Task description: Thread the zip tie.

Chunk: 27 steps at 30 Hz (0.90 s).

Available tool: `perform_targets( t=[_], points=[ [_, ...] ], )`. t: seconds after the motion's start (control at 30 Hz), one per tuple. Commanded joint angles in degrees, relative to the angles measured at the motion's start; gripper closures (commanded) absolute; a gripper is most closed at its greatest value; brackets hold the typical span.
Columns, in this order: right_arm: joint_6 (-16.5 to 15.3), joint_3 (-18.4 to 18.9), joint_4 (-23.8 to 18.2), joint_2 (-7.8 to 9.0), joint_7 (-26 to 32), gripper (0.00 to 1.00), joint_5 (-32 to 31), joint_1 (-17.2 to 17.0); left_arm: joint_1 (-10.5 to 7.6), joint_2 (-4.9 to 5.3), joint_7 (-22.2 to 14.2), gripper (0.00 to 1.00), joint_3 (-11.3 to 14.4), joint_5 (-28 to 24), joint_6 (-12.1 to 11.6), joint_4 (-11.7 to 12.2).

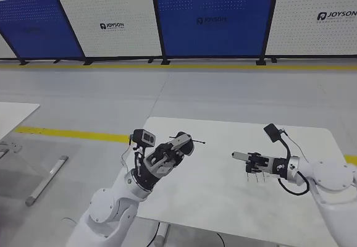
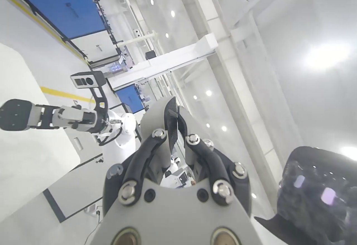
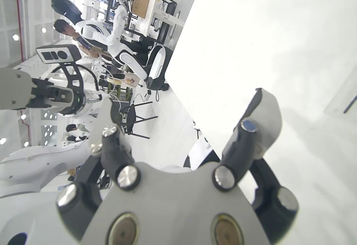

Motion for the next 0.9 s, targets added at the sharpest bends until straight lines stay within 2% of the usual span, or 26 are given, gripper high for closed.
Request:
perform_targets(
  t=[0.0,0.3,0.37,0.5,0.73,0.87],
  points=[
    [0.0,0.0,0.0,0.0,0.0,0.0,0.0,0.0,0.71,0.06,-0.4,1.0,-0.5,0.3,-0.3,-0.4],
    [0.0,0.0,0.0,0.0,0.0,0.0,0.0,0.0,0.68,0.07,0.0,1.0,-0.4,0.6,0.0,-0.1],
    [0.0,0.0,0.0,0.0,0.0,0.0,0.0,0.0,-0.11,0.1,0.5,1.0,0.3,2.4,1.8,1.8],
    [0.0,0.0,0.0,0.0,0.0,0.0,0.0,0.0,-2.25,0.05,1.0,1.0,2.7,4.4,4.0,7.1],
    [0.0,0.0,0.0,0.0,0.0,0.0,0.0,0.0,-4.15,-0.07,1.7,1.0,5.9,7.1,5.1,15.6],
    [0.0,0.0,0.0,0.0,0.0,0.0,0.0,0.0,-4.84,-0.09,1.3,1.0,7.6,9.1,4.7,19.1]
  ],
)
